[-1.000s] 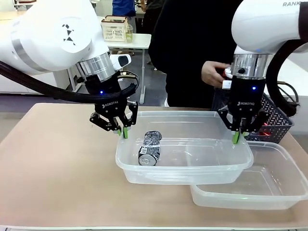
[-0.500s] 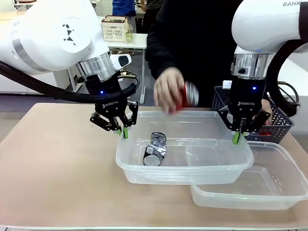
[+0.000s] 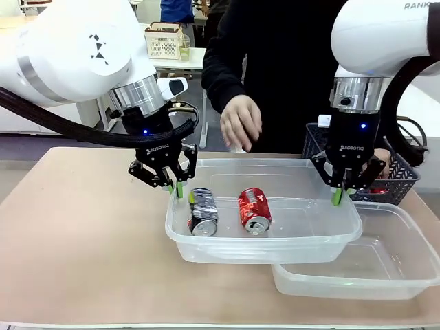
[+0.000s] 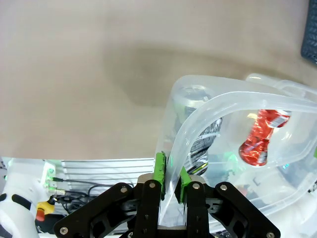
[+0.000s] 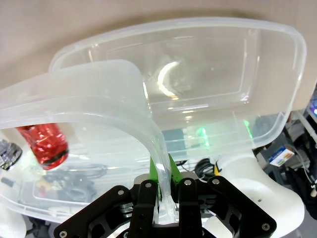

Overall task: Sort the waste into each basket.
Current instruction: Offer the picked Organizing box to the human.

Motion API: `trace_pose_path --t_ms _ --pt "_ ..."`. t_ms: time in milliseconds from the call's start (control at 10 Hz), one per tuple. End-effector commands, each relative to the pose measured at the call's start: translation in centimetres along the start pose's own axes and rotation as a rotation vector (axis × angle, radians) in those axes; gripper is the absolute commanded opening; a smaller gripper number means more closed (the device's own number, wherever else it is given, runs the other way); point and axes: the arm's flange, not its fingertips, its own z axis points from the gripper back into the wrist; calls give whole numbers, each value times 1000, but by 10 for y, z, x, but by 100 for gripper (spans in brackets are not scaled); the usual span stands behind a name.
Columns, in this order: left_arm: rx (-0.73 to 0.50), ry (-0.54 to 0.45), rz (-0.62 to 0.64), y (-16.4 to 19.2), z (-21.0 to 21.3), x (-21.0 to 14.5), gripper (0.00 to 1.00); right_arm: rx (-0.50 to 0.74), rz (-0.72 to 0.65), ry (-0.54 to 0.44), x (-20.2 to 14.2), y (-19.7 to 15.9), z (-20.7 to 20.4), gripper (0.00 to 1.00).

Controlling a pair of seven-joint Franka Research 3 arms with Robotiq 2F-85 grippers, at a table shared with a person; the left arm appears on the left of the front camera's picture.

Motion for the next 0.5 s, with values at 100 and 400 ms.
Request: trace_pose_path --t_ms 100,400 --pt "-6 1 13 1 5 -4 9 -8 0 -1 0 -2 5 6" --pt "-6 1 13 1 5 -4 9 -8 0 -1 0 -2 5 6"
